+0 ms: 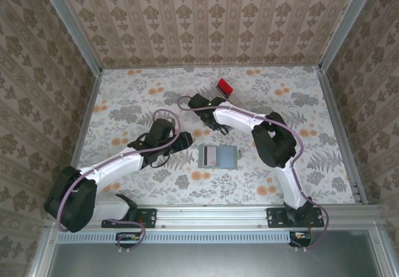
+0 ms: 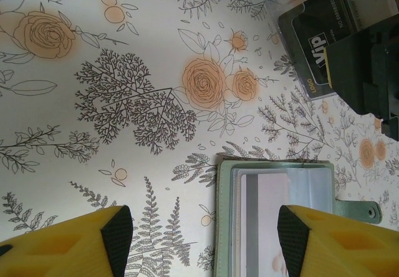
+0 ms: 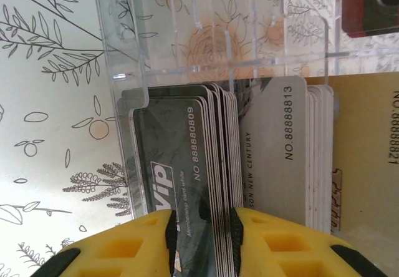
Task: Put the credit cards into the card holder
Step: Pick up the credit card from the storage box.
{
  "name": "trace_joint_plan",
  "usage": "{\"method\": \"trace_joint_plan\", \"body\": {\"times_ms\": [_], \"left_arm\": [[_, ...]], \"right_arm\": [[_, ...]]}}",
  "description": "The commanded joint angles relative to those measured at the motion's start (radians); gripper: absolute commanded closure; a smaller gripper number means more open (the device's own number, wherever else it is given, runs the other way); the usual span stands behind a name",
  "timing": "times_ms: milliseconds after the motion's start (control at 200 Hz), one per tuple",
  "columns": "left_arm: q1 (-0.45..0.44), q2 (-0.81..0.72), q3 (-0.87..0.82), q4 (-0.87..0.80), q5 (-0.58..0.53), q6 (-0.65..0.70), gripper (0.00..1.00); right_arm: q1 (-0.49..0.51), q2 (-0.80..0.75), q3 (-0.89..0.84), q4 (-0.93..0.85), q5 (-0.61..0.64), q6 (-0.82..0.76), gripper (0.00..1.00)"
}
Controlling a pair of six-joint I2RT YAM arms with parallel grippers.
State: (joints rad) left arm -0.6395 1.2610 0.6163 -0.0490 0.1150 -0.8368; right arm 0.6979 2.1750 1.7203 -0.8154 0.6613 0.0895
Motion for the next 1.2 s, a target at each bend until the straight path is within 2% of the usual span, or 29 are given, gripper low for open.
{"method": "trace_joint_plan", "body": {"times_ms": [0,155,250,410,475,705,865,1195], "left_arm": [[0.008,-0.017,-0.004,-0.002,0.001,-0.002,0.33],[0.01,-0.016,-0.004,-0.005,0.004,-0.001,0.33],[0.011,-0.015,-0.003,-0.006,0.006,-0.004,0.33],[0.011,-0.015,-0.003,-0.009,0.006,-0.005,0.33],[0.011,-0.012,-0.002,-0.011,0.006,-0.005,0.33],[0.011,0.0,0.006,-0.009,0.011,-0.004,0.33],[0.011,0.009,0.008,-0.009,0.014,-0.005,0.33],[0.011,0.013,0.01,-0.01,0.018,-0.005,0.33]], "right_arm": [[0.0,-0.007,-0.011,0.017,0.09,-0.026,0.72],[-0.002,-0.032,-0.033,0.034,0.092,-0.027,0.74],[-0.006,-0.036,-0.038,0.033,0.089,-0.027,0.8],[-0.014,-0.039,-0.045,0.028,0.07,-0.02,0.86],[-0.014,-0.043,-0.046,0.028,0.07,-0.021,0.93],[-0.019,-0.071,-0.047,0.03,0.065,-0.02,0.97],[-0.018,-0.104,-0.041,0.015,0.011,-0.01,1.0],[-0.039,-0.119,-0.044,0.003,-0.191,0.014,1.0]]}}
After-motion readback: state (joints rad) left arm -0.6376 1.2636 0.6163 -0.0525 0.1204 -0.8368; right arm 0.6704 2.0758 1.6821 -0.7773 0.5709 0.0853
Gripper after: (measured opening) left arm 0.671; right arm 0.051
